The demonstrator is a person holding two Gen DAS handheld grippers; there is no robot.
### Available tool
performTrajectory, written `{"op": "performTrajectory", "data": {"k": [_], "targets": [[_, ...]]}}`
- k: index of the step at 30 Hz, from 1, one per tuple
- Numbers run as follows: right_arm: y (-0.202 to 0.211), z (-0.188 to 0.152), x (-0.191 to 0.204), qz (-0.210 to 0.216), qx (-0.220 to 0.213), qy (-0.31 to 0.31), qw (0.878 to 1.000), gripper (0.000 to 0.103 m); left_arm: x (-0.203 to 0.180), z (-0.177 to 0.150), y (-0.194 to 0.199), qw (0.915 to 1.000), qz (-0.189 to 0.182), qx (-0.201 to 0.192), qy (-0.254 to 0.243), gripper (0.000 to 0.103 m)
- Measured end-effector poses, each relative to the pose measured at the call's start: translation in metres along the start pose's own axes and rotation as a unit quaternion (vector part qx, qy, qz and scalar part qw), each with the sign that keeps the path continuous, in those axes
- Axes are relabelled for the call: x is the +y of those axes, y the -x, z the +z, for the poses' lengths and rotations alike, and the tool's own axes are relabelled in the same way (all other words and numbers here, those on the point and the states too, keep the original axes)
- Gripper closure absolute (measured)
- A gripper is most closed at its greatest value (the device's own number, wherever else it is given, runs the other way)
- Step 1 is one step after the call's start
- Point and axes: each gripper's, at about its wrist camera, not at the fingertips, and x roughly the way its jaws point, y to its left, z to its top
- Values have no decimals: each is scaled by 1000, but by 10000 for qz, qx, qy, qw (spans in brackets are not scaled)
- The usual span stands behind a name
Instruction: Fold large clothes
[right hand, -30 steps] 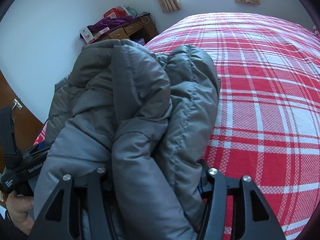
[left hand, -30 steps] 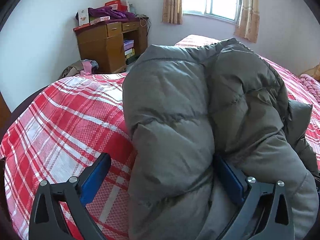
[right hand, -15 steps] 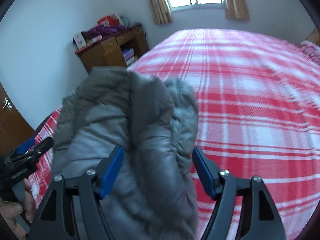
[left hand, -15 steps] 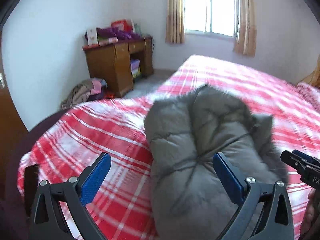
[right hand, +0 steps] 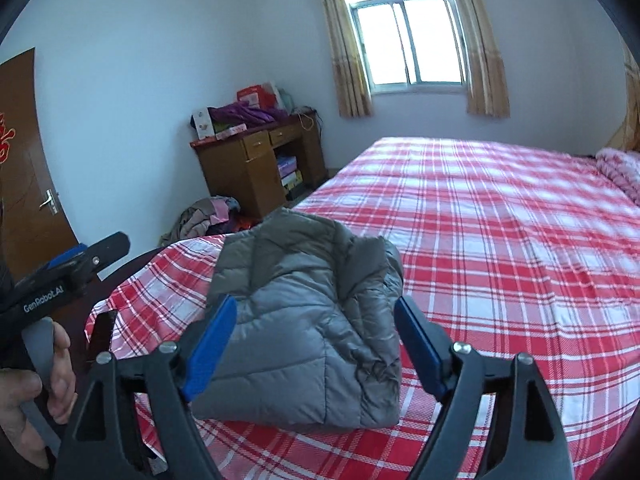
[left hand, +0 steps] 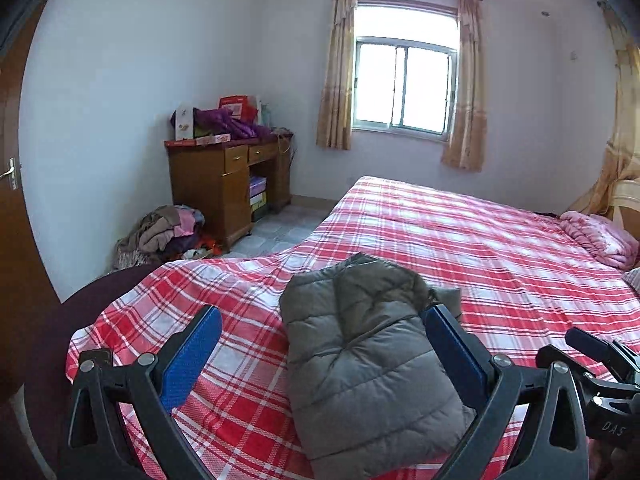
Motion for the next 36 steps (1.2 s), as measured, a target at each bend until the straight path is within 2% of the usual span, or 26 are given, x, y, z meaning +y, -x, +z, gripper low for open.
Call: {"op": "performTrajectory", "data": {"k": [8, 36], "targets": [[19, 3, 9, -9, -179, 86, 9998, 19, -2, 0, 5, 10000, -44, -41, -4, 1], [19, 0, 13, 99, -178, 116, 9997, 19, -3, -2, 2, 10000, 6, 17, -6, 1]]}}
